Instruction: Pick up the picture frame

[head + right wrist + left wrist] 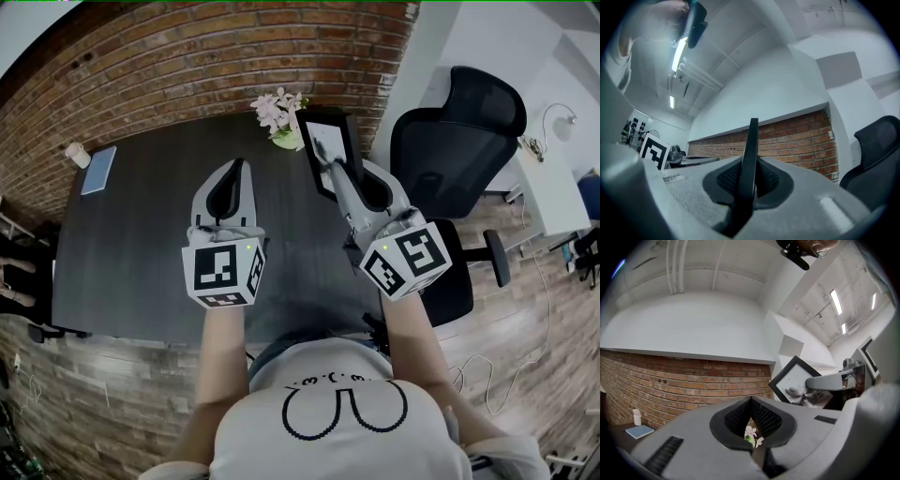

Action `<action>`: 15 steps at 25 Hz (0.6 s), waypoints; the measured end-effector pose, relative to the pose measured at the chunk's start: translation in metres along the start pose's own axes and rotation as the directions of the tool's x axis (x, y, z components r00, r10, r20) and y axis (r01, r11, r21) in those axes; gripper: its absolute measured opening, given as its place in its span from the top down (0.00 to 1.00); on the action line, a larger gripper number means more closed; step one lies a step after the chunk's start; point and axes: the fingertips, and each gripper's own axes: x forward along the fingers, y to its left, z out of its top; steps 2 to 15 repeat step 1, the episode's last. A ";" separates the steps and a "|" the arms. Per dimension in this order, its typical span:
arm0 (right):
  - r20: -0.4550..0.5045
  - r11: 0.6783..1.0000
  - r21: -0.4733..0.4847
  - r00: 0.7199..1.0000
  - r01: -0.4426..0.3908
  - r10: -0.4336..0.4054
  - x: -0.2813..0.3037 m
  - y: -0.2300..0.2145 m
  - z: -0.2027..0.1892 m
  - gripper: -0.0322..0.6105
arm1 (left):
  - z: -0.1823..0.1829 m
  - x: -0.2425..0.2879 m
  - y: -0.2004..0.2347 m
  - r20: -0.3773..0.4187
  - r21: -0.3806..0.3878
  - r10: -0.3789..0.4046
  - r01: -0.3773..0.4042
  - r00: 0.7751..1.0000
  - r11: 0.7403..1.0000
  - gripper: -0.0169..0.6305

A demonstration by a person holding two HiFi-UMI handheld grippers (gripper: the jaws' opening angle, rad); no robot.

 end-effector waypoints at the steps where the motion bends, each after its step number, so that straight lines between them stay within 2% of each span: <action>1: -0.001 1.000 0.001 1.000 0.001 -0.001 0.000 0.000 0.000 0.89 | -0.001 0.000 0.000 -0.002 -0.001 0.000 0.000 1.000 1.000 0.98; 15: -0.001 1.000 0.001 1.000 0.001 -0.001 0.000 0.000 0.000 0.89 | -0.001 0.000 0.000 -0.002 -0.001 0.000 0.000 1.000 1.000 0.98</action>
